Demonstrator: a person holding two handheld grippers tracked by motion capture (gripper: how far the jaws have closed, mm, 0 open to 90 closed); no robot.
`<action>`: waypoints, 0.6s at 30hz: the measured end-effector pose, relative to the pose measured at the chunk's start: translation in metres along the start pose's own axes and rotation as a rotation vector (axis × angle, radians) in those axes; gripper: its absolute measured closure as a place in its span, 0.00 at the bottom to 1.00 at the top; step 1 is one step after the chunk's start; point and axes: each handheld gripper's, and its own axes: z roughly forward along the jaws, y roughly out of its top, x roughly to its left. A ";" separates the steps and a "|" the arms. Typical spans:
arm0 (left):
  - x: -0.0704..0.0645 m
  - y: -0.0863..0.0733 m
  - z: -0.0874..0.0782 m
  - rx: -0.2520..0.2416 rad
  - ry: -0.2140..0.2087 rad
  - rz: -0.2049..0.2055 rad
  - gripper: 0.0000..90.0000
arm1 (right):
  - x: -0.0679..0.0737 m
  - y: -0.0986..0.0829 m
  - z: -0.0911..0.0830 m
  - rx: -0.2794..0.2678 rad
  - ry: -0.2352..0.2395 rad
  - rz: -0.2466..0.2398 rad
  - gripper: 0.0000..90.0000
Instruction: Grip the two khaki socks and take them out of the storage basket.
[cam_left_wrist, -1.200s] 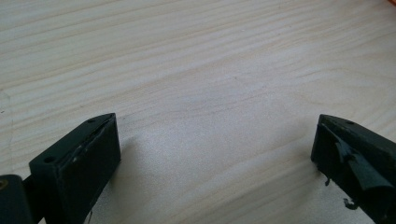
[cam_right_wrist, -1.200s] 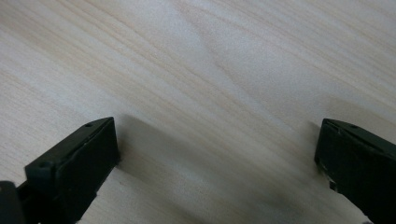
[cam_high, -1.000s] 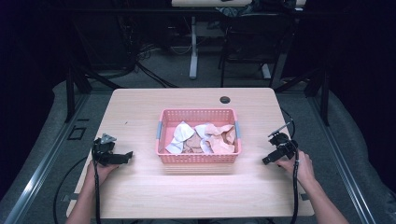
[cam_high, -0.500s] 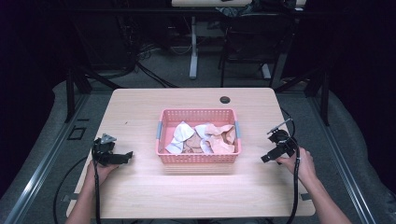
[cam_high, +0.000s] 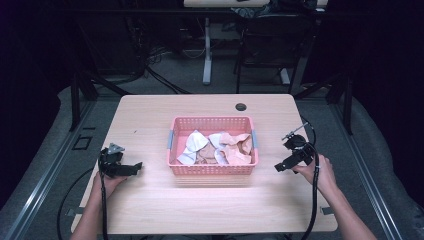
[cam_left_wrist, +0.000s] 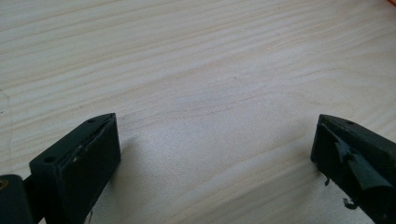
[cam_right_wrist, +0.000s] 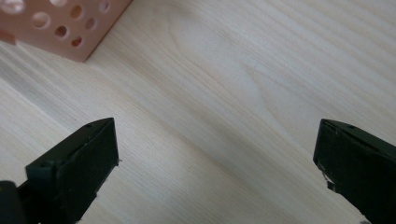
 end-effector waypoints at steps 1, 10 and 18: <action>0.000 0.000 0.000 0.001 -0.001 -0.002 0.02 | 0.005 0.003 -0.003 -0.007 0.005 -0.002 0.00; 0.000 0.000 0.000 0.000 0.000 -0.001 0.02 | 0.020 0.017 -0.020 -0.031 0.017 -0.049 0.00; 0.000 0.000 0.000 0.000 0.000 -0.001 0.02 | 0.043 0.036 -0.040 -0.082 0.035 -0.098 0.00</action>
